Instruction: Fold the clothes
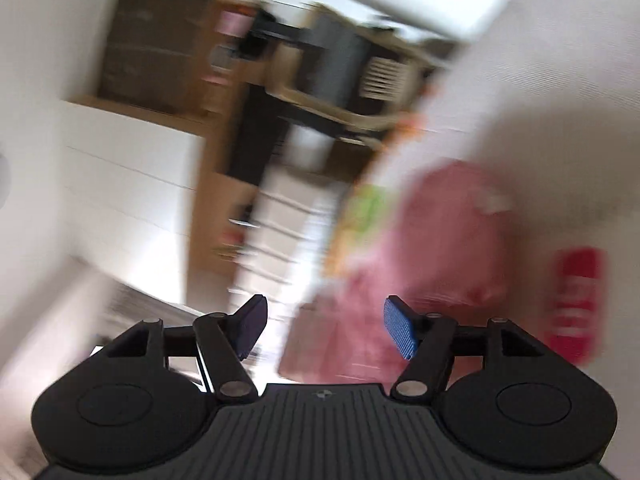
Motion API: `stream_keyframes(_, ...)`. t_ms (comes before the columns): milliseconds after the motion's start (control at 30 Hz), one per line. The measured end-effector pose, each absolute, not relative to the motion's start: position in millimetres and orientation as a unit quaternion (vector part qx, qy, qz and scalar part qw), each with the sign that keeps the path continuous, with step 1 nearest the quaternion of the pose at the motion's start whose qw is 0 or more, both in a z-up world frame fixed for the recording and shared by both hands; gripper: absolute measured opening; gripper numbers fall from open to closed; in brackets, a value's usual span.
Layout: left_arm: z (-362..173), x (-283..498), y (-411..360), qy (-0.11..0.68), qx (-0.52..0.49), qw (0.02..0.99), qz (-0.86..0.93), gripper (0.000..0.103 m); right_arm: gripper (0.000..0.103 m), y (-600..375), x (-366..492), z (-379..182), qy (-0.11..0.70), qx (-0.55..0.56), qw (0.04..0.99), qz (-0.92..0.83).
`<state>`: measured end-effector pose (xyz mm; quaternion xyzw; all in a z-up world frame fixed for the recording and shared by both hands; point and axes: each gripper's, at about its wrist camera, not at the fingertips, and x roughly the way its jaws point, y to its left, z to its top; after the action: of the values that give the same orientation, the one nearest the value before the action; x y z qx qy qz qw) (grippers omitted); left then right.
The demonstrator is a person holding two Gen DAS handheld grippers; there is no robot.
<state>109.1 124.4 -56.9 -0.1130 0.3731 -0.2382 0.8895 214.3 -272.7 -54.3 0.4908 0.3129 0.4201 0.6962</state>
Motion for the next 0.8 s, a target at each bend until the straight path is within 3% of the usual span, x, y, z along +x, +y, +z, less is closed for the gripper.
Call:
stream_keyframes(67,-57.4,110.0,125.2,0.373,-0.118,0.889,-0.238,0.096,0.068,-277.3,207.6,-38.3,0.283,0.485,0.703,0.437)
stream_keyframes(133,-57.6,110.6,125.5,0.372,-0.121,0.889,-0.239,0.096,0.072,-269.5,200.2,-29.5,0.297,0.412,0.76,0.406)
stream_keyframes(333,-56.0,110.8,131.4,0.371,-0.129,0.891,-0.227,0.096,0.072,-244.7,178.3,-5.3,0.324,0.179,0.881,0.295)
stream_keyframes(600,-19.3,90.3,190.7,0.314,-0.135,0.933,-0.117,0.096,0.076,-188.8,153.7,11.6,0.282,0.023,0.909,0.307)
stream_keyframes(800,-28.2,107.1,226.1,0.317,-0.192,0.927,-0.051,0.096,0.076,-110.7,153.8,9.5,0.251,-0.093,0.895,0.356)
